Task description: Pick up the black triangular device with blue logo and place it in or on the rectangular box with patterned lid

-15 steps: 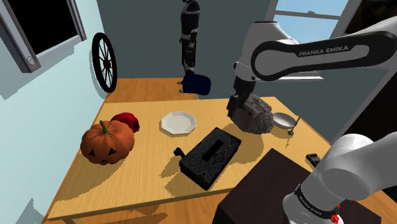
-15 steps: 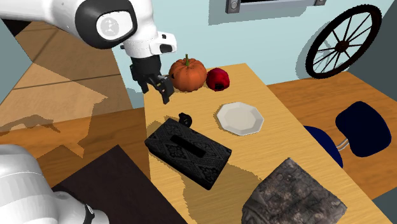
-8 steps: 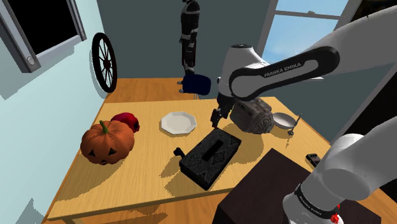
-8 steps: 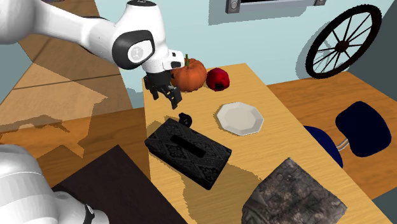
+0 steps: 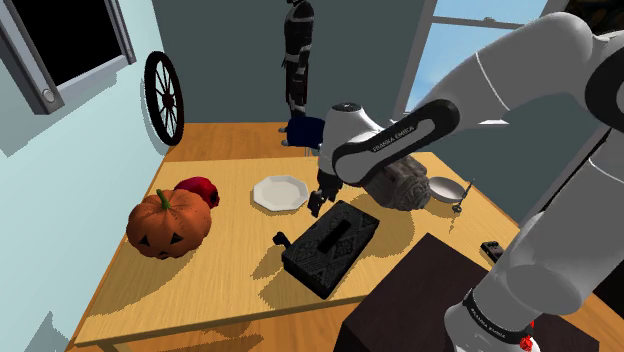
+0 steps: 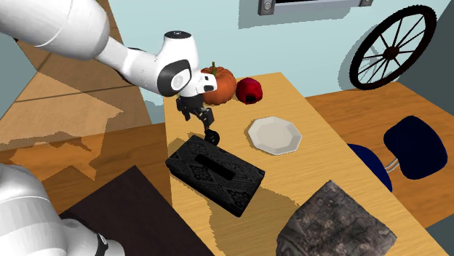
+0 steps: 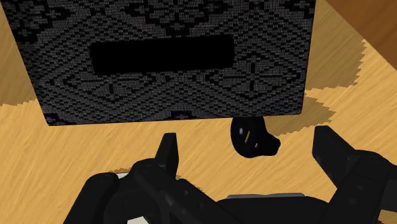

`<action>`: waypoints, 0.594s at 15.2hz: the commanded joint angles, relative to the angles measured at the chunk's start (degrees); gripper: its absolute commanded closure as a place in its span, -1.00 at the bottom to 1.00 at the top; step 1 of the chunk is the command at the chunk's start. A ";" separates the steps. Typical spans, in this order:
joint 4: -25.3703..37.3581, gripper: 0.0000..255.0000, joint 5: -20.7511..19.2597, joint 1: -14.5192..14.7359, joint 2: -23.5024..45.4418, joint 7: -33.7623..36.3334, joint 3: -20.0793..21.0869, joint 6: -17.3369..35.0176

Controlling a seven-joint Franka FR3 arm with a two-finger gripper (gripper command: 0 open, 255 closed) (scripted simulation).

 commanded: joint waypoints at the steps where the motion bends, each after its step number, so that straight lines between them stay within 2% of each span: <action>1: 2.55 -1.00 -2.18 0.05 5.51 1.72 0.11 3.06; 9: 13.92 -1.00 -10.17 3.73 24.23 8.57 -2.43 10.42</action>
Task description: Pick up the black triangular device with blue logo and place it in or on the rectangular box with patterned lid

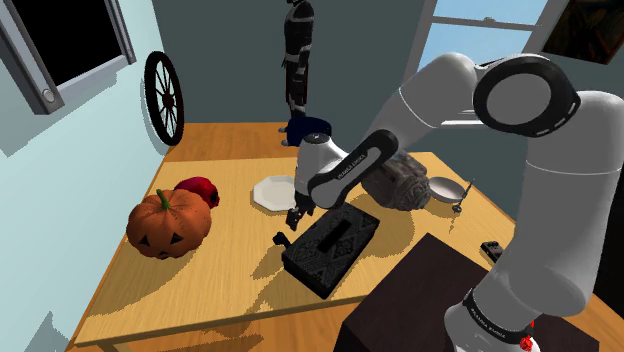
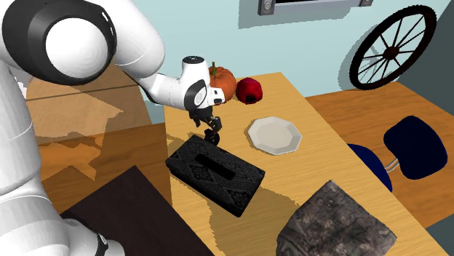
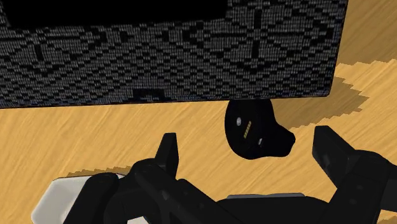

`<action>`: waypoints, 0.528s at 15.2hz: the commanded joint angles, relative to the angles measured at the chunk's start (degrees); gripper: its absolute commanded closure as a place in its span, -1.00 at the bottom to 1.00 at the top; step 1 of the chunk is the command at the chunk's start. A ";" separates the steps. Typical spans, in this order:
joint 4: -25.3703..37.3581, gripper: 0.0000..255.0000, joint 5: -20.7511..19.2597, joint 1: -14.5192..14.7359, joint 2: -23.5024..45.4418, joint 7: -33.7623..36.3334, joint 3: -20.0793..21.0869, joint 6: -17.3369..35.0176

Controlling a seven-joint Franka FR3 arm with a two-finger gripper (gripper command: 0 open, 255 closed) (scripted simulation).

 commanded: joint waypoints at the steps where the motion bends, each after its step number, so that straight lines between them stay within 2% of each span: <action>1: 3.87 -1.00 -1.62 1.58 4.76 1.80 -0.88 0.95; 5: 10.80 -1.00 -3.38 3.79 12.94 3.40 -2.50 2.39; 8: 11.73 -1.00 -3.82 4.21 15.17 3.73 -3.05 3.71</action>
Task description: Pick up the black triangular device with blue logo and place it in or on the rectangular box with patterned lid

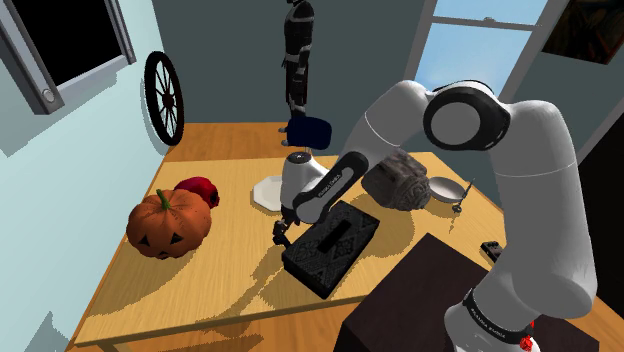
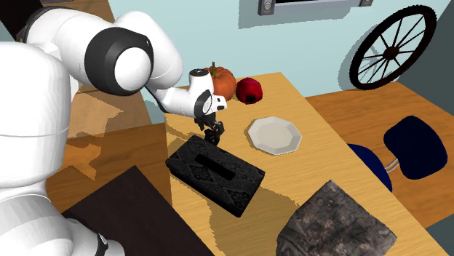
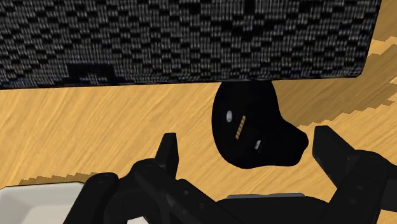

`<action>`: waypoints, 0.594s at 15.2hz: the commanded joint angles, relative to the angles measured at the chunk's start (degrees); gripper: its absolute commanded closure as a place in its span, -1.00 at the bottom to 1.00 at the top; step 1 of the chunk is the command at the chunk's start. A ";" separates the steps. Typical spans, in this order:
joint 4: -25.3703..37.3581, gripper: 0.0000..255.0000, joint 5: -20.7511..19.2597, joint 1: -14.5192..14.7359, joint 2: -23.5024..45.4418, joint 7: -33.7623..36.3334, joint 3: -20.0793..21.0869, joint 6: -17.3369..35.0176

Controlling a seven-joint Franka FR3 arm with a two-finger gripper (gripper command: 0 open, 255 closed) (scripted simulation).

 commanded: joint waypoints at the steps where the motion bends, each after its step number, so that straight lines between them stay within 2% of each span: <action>1: 1.28 -1.00 -0.29 0.28 1.89 0.14 -0.38 0.65; 9: 2.58 -1.00 -0.77 0.74 4.61 0.50 -0.99 2.10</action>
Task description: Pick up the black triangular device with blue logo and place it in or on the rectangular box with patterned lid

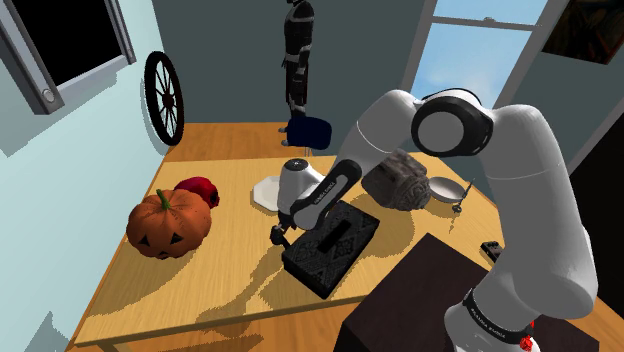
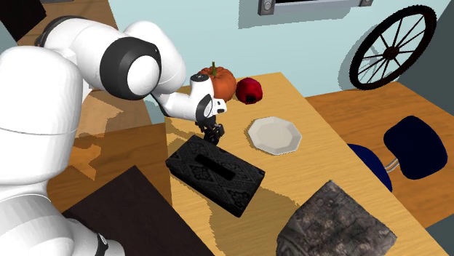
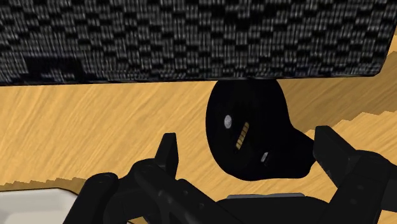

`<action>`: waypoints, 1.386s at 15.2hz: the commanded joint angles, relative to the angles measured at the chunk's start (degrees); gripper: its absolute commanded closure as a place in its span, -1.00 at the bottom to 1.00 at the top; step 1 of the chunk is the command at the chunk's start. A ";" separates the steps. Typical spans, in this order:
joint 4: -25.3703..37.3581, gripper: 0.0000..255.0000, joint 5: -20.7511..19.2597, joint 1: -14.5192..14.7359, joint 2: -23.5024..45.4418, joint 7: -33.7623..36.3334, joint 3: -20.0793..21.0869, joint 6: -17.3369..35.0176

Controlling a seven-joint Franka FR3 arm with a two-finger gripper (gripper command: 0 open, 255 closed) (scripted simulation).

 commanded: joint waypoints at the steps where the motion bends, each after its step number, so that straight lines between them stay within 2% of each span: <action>1: -0.18 -1.00 -0.05 -0.13 0.38 0.18 -0.45 -0.10; 3: -0.18 -1.00 -0.06 -0.14 0.38 0.19 -0.44 -0.10; 4: -0.39 1.00 -0.13 0.14 0.39 0.49 -0.52 0.13; 7: -0.08 1.00 -0.21 0.05 1.04 0.35 -0.64 0.50; 12: -2.98 1.00 -0.53 0.42 -0.10 1.05 -0.93 2.30; 13: -0.19 1.00 -0.04 -0.12 0.37 0.17 -0.46 -0.09; 21: -2.00 1.00 1.10 -1.28 -5.20 -0.78 1.03 -3.91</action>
